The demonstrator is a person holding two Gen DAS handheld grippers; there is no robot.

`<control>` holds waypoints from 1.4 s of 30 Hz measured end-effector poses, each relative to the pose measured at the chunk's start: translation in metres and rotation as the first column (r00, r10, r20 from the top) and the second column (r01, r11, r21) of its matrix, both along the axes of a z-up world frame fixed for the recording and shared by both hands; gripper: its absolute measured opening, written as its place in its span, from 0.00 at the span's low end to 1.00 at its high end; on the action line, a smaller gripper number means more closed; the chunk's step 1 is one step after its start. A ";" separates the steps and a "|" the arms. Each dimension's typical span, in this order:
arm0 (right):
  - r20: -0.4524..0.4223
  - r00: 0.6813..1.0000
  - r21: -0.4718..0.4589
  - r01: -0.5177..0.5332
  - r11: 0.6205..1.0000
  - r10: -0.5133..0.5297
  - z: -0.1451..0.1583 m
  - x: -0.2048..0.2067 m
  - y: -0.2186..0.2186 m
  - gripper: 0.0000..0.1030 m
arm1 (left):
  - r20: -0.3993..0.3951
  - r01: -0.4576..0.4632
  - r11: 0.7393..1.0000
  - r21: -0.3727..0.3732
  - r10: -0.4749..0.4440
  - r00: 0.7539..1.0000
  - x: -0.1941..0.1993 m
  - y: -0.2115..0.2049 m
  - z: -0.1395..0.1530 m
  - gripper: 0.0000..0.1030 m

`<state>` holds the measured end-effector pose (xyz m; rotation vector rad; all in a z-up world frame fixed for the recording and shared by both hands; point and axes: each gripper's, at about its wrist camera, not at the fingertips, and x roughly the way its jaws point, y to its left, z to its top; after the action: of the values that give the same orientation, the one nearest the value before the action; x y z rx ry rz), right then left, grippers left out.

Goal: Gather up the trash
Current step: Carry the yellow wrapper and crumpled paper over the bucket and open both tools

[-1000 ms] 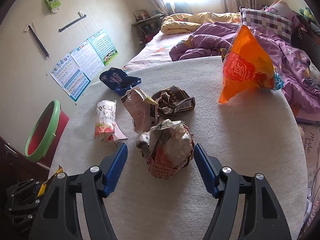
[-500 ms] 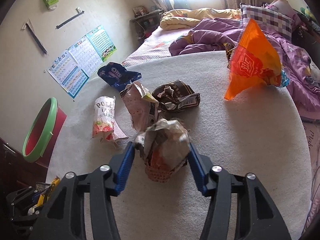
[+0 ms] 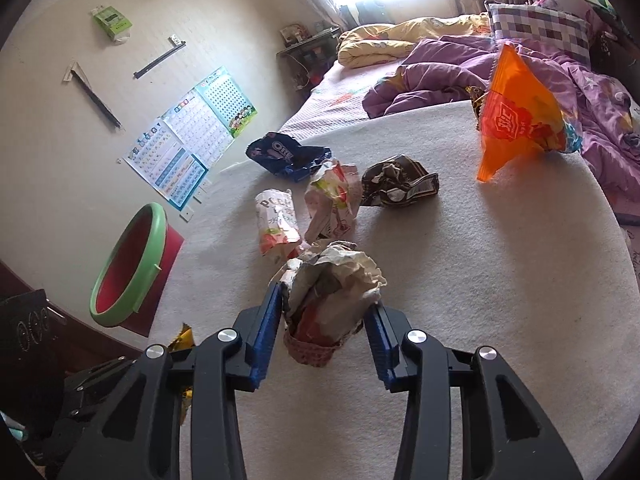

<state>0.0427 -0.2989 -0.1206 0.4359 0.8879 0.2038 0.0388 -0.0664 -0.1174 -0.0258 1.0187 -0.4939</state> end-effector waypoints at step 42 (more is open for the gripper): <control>0.145 0.988 -0.024 -0.040 0.999 0.043 0.061 0.020 0.144 0.39 | 0.159 -0.100 0.995 -0.030 0.103 0.982 0.050 0.145 0.042 0.26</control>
<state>0.0626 -0.1550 -0.0600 0.3785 0.7553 0.2607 0.0889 0.0784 -0.0750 -0.0564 0.8495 -0.4074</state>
